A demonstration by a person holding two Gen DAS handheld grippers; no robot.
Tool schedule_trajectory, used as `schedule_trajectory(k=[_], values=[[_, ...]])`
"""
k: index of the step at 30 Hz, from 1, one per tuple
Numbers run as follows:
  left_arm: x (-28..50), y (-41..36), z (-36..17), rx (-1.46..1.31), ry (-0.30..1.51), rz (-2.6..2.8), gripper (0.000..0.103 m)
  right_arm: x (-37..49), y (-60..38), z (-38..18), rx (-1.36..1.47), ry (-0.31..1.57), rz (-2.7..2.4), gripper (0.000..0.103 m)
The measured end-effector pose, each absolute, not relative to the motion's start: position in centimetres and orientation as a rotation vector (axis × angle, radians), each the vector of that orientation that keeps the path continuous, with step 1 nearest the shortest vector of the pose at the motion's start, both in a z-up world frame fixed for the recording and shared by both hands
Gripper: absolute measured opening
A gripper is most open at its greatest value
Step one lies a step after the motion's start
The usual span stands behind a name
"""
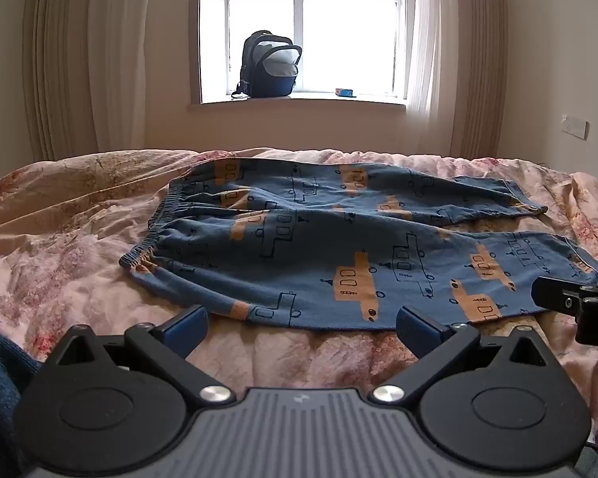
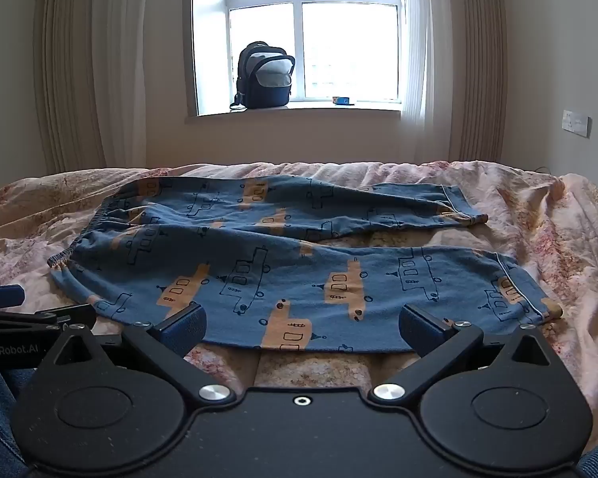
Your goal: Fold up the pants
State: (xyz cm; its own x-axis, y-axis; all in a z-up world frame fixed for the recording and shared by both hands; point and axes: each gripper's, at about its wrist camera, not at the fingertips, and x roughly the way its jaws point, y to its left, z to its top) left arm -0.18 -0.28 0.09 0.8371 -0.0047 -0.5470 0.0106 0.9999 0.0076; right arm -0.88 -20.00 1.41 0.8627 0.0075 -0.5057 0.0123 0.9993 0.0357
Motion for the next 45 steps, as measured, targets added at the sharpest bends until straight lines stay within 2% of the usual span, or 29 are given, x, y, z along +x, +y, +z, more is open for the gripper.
schedule_trajectory(k=[45], values=[[0.11, -0.15, -0.25, 0.018, 0.595, -0.006, 0.103, -0.91, -19.9, 1.42, 0.03, 0.535, -0.006, 0.103]])
